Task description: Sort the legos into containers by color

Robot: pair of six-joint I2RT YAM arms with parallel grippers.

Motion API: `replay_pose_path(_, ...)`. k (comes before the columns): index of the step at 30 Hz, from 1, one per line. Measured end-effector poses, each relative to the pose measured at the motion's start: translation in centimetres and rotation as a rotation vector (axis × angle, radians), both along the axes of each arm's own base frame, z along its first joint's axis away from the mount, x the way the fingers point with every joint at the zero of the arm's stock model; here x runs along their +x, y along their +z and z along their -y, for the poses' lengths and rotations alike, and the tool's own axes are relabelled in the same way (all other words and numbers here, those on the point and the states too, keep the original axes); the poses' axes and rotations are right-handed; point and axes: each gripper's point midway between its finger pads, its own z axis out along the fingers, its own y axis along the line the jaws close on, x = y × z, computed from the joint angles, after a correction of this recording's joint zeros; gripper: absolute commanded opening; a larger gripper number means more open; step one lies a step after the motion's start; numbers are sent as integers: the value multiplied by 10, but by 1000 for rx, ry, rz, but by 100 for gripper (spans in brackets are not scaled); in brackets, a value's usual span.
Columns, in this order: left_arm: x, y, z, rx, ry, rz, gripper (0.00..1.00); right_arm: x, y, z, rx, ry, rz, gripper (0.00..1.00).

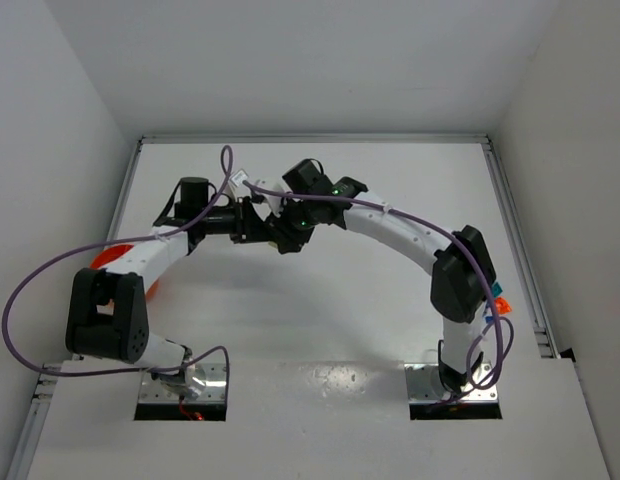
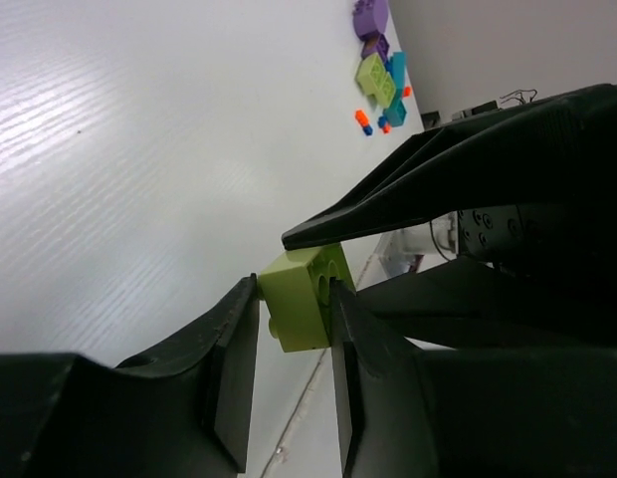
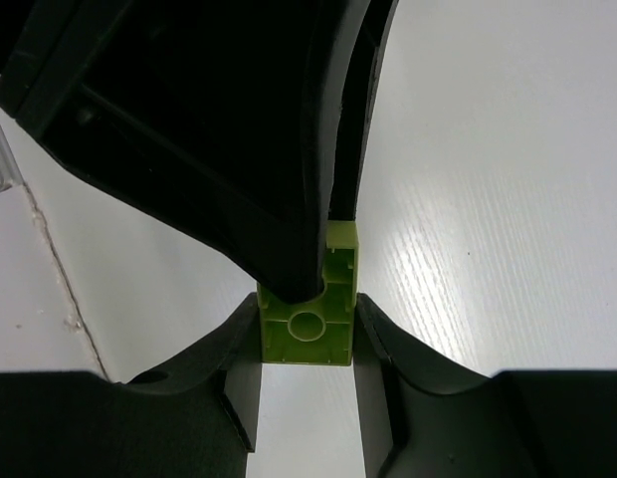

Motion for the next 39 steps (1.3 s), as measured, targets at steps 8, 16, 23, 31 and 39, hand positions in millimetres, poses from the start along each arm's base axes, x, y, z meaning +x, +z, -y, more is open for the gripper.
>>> replay_pose_path(8, 12, 14, -31, 166, 112, 138, 0, -2, 27, 35, 33, -66, 78, 63)
replay_pose_path(16, 55, 21, -146, 528, 485, 182, 0, 4, 44, 96, 42, -201, 166, 65)
replay_pose_path(23, 25, 52, -261, 861, 917, 102, 0, 14, 28, 118, 0, -263, 149, 65)
replay_pose_path(31, -23, 84, -338, 1060, 1200, -30, 0, 20, 13, 121, -16, -271, 110, 65)
replay_pose_path(39, -92, 69, -391, 1211, 1340, -209, 0, 25, -5, 113, -30, -254, 45, 65)
